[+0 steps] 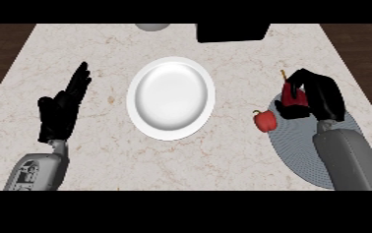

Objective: Pick the pear from the placemat and place it in the plate

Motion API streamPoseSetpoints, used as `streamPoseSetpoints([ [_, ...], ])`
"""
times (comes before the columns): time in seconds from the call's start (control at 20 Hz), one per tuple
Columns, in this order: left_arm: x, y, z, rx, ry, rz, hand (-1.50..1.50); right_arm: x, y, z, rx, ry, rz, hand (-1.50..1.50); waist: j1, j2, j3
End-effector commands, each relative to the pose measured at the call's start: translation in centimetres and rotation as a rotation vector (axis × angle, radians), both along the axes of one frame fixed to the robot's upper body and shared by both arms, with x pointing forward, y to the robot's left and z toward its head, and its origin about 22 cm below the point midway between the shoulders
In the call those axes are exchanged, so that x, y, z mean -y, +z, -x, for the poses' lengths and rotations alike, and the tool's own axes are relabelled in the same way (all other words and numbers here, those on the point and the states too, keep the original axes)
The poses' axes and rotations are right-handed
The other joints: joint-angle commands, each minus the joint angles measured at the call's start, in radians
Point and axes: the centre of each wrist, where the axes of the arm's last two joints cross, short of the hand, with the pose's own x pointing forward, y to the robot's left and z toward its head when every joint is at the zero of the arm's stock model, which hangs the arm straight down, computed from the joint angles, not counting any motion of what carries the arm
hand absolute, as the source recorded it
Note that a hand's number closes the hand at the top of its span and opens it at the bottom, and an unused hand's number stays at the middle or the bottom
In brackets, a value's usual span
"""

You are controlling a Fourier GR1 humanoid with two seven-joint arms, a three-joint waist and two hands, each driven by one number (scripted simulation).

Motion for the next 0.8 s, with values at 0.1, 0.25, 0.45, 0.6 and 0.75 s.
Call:
streamPoseSetpoints([
  [0.1,1.2,-0.1,0.4,-0.009,-0.03,0.006,0.0,-7.0,6.5,2.6,0.223,0.112,-0.079,1.5,0.028,0.012,0.003],
  [0.25,1.0,-0.9,0.5,-0.001,-0.041,-0.009,0.0,-11.0,8.7,5.4,0.204,0.151,-0.125,1.5,0.038,0.018,0.003],
  [0.45,3.0,0.3,-0.7,0.03,-0.071,0.009,0.0,-15.8,11.2,5.7,0.137,0.189,-0.176,1.5,0.06,0.027,0.005],
  [0.6,2.7,1.2,-0.9,0.035,-0.067,-0.021,0.0,-18.7,11.0,2.7,0.072,0.156,-0.193,1.5,0.078,0.03,0.006],
  [0.75,2.6,0.4,-1.8,0.023,-0.074,0.0,0.0,-20.3,9.2,3.0,0.061,0.209,-0.207,1.5,0.07,0.031,0.006],
])
